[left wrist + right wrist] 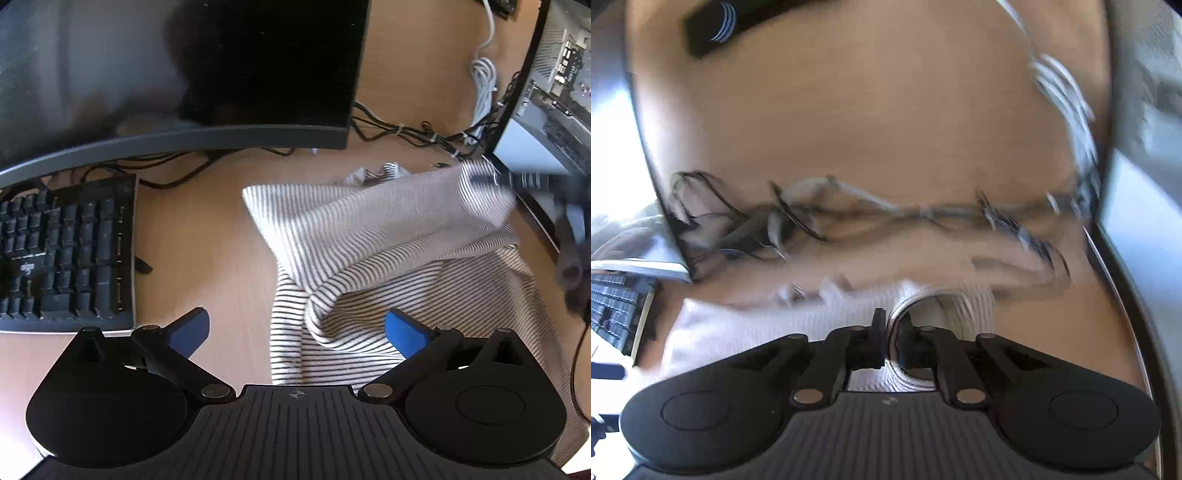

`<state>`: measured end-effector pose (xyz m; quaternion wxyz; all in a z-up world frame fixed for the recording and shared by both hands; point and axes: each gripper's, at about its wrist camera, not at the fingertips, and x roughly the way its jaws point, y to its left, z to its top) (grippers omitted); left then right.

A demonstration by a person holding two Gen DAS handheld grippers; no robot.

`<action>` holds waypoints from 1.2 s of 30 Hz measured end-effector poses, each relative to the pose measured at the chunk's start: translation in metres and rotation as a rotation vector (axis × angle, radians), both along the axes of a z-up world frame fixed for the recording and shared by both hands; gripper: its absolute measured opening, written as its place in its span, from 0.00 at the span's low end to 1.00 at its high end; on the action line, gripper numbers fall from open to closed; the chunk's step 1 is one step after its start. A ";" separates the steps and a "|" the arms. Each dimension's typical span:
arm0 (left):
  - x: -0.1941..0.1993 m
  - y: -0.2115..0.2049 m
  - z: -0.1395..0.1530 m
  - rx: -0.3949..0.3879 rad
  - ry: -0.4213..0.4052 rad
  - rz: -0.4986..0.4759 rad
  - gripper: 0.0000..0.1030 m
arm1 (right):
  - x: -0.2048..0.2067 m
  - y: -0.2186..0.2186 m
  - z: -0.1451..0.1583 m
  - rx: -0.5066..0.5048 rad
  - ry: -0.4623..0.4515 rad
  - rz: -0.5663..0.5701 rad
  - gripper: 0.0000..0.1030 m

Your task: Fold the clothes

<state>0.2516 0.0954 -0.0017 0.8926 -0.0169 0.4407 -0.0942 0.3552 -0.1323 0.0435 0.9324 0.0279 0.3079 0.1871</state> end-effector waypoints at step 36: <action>0.025 -0.015 -0.020 -0.062 0.018 -0.024 1.00 | -0.009 -0.024 -0.030 0.041 0.025 -0.047 0.07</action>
